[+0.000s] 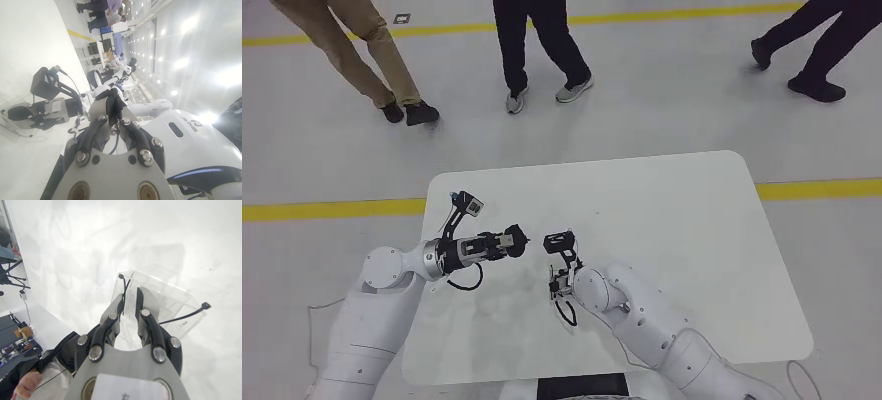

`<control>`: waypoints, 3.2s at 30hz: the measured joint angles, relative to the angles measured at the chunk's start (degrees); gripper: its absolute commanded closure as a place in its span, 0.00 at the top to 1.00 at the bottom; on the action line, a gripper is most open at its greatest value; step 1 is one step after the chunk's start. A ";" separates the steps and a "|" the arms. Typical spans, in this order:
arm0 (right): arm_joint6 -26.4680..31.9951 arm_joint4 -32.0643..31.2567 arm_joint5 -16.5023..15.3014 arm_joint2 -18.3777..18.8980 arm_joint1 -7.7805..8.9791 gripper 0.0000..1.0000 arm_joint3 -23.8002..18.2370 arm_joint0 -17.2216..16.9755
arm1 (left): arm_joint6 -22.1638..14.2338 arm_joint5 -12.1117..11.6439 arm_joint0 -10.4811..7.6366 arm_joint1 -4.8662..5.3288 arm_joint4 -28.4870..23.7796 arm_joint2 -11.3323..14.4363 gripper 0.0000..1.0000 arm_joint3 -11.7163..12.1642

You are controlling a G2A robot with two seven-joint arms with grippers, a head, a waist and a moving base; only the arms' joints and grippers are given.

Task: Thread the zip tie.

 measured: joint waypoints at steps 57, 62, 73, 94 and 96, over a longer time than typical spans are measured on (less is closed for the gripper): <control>-6.20 15.11 -16.39 15.99 4.58 0.00 -21.43 -16.45 | 0.00 0.00 0.00 0.00 0.00 0.00 0.00 0.00; -10.58 16.98 -17.72 16.12 4.63 0.00 -22.01 -17.57 | 0.00 0.00 0.00 0.00 0.00 0.00 0.00 0.00; -31.63 19.72 -28.77 16.44 5.29 0.00 -24.73 -25.03 | 0.00 0.00 0.00 0.00 0.00 0.00 0.00 0.00; -52.44 8.90 -34.53 13.51 5.54 0.00 -26.16 -27.94 | 0.00 0.00 0.00 0.00 0.00 0.00 0.00 0.00; -56.11 5.62 -34.28 12.79 5.58 0.00 -26.49 -28.62 | 0.00 0.00 0.00 0.00 0.00 0.00 0.00 0.00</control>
